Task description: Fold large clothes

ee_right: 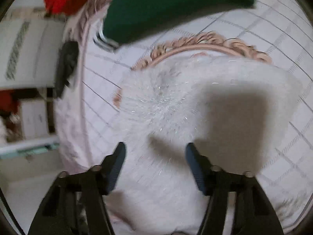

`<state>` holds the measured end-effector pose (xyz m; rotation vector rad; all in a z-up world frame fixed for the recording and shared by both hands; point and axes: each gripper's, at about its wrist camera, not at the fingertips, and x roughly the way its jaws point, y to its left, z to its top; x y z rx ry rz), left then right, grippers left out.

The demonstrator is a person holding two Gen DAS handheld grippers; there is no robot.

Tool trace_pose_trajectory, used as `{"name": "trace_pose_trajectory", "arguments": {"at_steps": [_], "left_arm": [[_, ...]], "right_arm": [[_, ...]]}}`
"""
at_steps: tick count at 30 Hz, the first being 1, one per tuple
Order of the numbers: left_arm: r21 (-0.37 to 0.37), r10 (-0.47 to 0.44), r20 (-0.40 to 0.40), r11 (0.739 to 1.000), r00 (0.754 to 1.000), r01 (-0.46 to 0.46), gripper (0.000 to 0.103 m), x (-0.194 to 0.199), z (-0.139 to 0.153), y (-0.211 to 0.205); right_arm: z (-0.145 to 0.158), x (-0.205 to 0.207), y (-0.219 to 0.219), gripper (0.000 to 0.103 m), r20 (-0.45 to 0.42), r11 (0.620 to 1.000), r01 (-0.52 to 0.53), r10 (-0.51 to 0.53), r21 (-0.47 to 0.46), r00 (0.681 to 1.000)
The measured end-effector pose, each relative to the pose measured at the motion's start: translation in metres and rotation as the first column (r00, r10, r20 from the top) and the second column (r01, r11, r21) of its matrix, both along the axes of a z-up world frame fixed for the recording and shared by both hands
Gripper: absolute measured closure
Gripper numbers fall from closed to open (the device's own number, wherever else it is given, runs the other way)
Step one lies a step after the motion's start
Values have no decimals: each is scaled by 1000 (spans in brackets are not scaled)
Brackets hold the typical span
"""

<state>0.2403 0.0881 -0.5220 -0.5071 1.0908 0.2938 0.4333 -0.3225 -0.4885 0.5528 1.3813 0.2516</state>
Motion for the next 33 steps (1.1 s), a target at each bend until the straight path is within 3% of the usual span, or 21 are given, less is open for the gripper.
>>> {"name": "trace_pose_trajectory", "arguments": {"at_steps": [4,7,11,15,18,23,25,26,27,28,29,30,33], "left_arm": [[75,43,35,996,998,-45,11,6,-8,15],[85,94,3,992,996,-94,11,-2,-11,34],[29,120,-15,992,993,-119,11,-30,-4,53],[10,118,-70,993,991,-118,11,-61,-3,63],[-27,110,-130,993,985,-114,13,-67,-18,62],[-213,9,-146,976,989,-40,13,-42,-55,39],[-244,-23,-154,970,988,-16,16,-29,-65,27],[-225,-33,-155,974,987,-3,16,-24,-67,21],[-204,-39,-140,979,989,10,19,-22,-65,18],[-185,-45,-119,982,992,22,41,-21,-63,16],[-179,-53,-97,983,994,35,90,-21,-62,15],[-177,-51,-114,984,992,30,100,-21,-63,17],[-191,-10,-75,981,997,-4,98,-32,-57,28]], "right_arm": [[-54,39,58,40,54,965,-143,159,-219,986],[-42,45,69,39,50,948,-130,151,-292,987],[1,13,42,37,73,977,-91,107,-194,992],[9,-35,16,33,30,996,-42,44,-82,999],[-4,-73,16,33,-12,999,-31,31,-44,999],[-40,-120,33,33,-82,996,-75,70,-56,994],[-52,-130,37,33,-97,995,-85,79,-59,992],[-55,-133,38,33,-100,994,-89,83,-64,992],[-57,-135,38,33,-102,994,-89,82,-66,991],[-58,-137,37,33,-101,994,-86,79,-64,992],[-58,-136,38,33,-100,994,-83,76,-68,992],[-58,-136,38,33,-102,994,-81,74,-69,992],[-57,-136,37,33,-113,996,-62,54,-64,992]]}}
